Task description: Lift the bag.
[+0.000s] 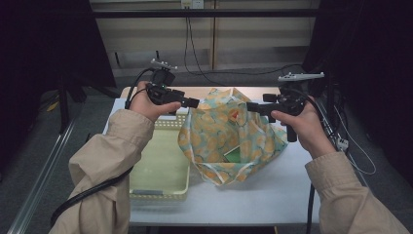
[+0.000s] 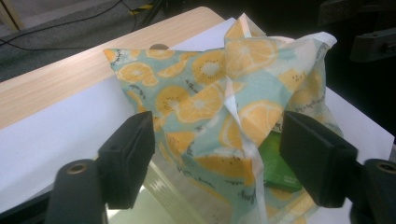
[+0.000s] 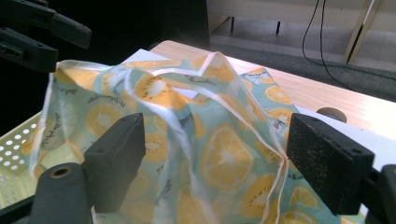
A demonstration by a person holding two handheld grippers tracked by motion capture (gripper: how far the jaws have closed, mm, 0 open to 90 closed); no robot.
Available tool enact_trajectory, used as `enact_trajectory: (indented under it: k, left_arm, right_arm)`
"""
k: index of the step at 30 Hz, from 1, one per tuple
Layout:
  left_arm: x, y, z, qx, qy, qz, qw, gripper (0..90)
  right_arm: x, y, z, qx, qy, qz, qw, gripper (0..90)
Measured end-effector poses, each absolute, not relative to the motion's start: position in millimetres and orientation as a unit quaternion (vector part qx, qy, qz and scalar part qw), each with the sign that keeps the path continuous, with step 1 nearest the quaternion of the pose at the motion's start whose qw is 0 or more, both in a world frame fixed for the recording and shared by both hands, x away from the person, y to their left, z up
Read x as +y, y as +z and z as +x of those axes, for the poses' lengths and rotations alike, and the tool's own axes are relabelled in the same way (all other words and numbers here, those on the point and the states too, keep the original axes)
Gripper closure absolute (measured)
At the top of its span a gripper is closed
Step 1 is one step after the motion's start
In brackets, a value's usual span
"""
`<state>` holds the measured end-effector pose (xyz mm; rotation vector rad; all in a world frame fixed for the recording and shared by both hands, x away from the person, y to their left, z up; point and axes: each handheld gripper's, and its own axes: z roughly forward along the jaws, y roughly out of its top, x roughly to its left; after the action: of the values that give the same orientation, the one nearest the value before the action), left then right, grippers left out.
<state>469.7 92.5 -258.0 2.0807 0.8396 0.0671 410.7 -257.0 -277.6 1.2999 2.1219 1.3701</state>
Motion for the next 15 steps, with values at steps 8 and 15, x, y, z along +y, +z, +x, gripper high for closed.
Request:
enact_trajectory:
  k: [8, 15]
  left_arm:
    - [108, -270, 457, 0.33, 0.027, 0.833, 0.444, 16.2]
    - [129, -284, 440, 0.304, 0.025, 0.84, 0.449, 11.8]
  right_arm:
    - [-268, -299, 396, 0.739, 0.473, 0.453, 0.158, 18.0]
    - [-285, -326, 381, 0.744, 0.464, 0.453, 0.163, 16.4]
